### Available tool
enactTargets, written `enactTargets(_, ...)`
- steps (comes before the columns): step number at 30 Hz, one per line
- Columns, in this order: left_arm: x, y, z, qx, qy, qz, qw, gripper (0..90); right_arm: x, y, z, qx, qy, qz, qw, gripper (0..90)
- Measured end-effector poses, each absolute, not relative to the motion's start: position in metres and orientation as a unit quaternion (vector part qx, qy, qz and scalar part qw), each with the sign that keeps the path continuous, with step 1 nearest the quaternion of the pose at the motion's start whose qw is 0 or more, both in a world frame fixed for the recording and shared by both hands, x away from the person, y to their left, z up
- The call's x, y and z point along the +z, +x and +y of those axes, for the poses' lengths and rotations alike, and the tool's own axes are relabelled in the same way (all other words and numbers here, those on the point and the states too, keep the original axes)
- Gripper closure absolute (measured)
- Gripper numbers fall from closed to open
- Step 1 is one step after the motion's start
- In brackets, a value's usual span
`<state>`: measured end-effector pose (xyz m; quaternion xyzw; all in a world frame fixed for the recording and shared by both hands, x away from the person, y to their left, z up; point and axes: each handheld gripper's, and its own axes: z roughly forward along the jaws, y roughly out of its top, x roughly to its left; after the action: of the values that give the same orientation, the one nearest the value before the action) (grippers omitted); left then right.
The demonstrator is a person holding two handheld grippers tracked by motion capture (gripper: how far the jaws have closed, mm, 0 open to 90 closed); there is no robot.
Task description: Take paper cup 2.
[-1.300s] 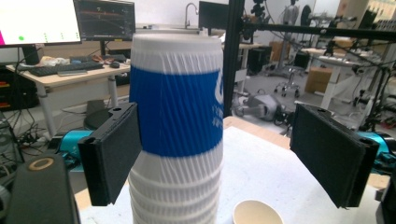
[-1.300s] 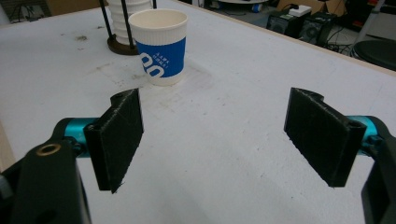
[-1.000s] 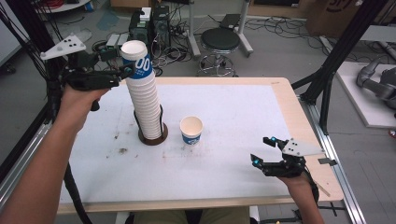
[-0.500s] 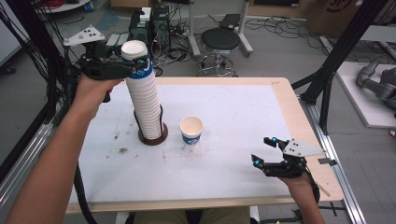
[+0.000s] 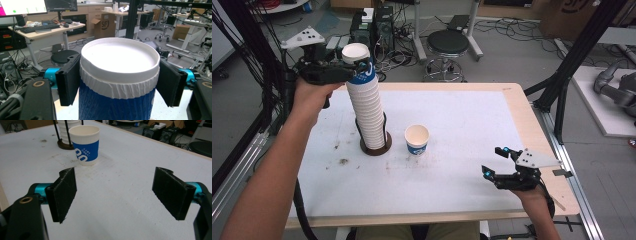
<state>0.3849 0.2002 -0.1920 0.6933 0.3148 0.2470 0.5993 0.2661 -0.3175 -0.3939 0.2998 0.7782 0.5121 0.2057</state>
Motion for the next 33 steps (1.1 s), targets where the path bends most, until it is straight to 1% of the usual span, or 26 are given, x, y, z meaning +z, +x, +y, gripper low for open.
enactTargets(6, -0.186, 0.384, 0.201, 0.249, 0.686, 0.312, 0.608, 28.5, -0.394, 0.266, -0.317, 0.512, 0.302, 0.778, 0.204, 20.2)
enactTargets(18, -0.158, 0.373, 0.204, 0.264, 0.663, 0.299, 0.633, 28.8, -0.394, 0.265, -0.317, 0.513, 0.298, 0.779, 0.205, 20.2)
enactTargets(33, -0.132, 0.350, 0.228, 0.279, 0.621, 0.283, 0.676, 29.3, -0.394, 0.265, -0.315, 0.511, 0.299, 0.780, 0.201, 20.2)
